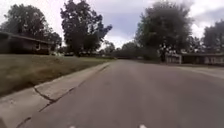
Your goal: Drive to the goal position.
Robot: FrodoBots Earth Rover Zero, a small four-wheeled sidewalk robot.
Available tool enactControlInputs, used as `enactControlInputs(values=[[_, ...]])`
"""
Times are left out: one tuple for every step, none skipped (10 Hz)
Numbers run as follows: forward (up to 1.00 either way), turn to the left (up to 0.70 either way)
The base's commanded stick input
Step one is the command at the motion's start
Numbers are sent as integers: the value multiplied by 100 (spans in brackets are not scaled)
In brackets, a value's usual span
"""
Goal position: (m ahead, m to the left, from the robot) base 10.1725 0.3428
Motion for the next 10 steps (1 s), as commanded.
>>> enactControlInputs(values=[[70,0],[70,0],[70,0],[70,0],[70,0],[70,0],[70,0],[70,0],[70,0],[70,0]])
